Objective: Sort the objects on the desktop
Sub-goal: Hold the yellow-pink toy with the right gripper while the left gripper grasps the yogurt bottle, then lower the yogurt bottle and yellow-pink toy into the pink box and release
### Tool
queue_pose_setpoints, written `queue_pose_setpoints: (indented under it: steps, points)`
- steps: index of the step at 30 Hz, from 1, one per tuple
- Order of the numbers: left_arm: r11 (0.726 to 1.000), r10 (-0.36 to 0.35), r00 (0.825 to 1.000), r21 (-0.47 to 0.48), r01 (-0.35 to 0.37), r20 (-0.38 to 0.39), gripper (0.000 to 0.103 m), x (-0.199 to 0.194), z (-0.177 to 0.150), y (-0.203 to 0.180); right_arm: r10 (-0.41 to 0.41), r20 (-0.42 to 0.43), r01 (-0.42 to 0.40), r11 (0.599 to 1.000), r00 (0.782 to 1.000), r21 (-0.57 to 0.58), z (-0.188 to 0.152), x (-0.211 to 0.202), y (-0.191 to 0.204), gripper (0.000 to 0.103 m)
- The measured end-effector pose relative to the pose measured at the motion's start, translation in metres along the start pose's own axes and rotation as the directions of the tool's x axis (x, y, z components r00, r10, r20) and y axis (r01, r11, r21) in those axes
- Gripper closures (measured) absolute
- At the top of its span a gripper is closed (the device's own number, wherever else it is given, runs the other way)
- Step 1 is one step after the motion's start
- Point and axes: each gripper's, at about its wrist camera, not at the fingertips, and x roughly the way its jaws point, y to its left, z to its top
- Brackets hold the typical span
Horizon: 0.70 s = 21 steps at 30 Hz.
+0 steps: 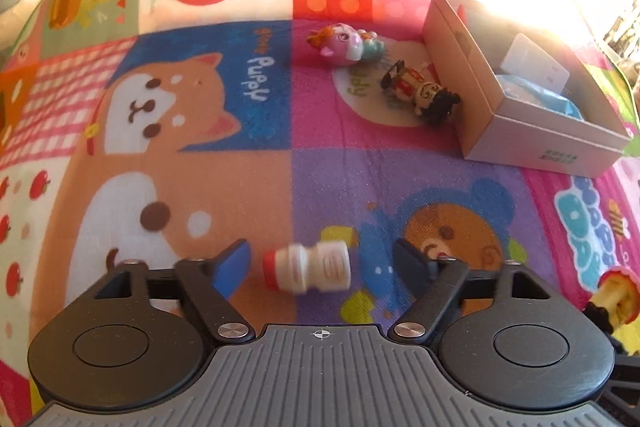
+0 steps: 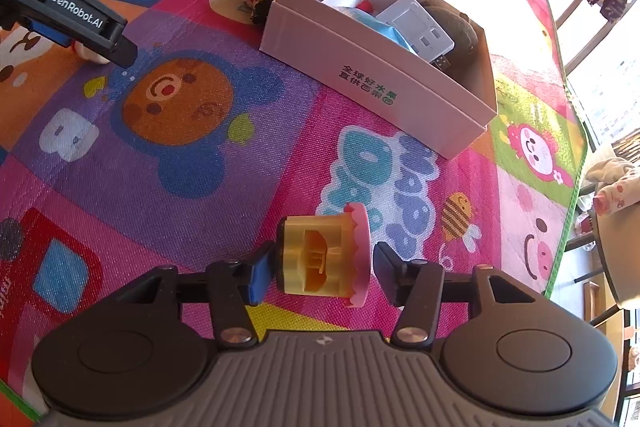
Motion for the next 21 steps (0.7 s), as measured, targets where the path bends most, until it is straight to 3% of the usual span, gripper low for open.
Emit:
queue_pose_setpoints:
  steps: [1, 3, 7, 16, 21]
  points:
    - [1.000, -0.004, 1.000, 0.011, 0.004, -0.006, 0.047, 0.001, 0.000, 0.000, 0.000, 0.000, 0.000, 1.000, 1.000, 0.004, 0.000, 0.000, 0.000, 0.050]
    - [0.999, -0.008, 1.000, 0.043, 0.009, -0.008, 0.055, 0.001, -0.002, -0.002, 0.004, 0.000, -0.004, 1.000, 1.000, 0.014, 0.001, 0.000, -0.001, 0.051]
    - [0.994, -0.050, 0.999, 0.101, 0.051, -0.015, 0.055, -0.006, -0.009, -0.010, 0.004, 0.011, -0.004, 1.000, 1.000, 0.018, 0.003, -0.003, 0.001, 0.060]
    - [0.972, -0.162, 0.985, 0.162, 0.168, -0.051, 0.055, -0.041, -0.014, -0.038, 0.027, 0.033, -0.027, 1.000, 0.999, -0.003, 0.007, -0.027, -0.005, 0.060]
    - [0.951, -0.263, 0.962, 0.186, 0.246, 0.072, 0.055, -0.082, 0.014, -0.050, -0.012, 0.109, 0.011, 1.000, 0.994, 0.011, 0.008, -0.071, -0.028, 0.060]
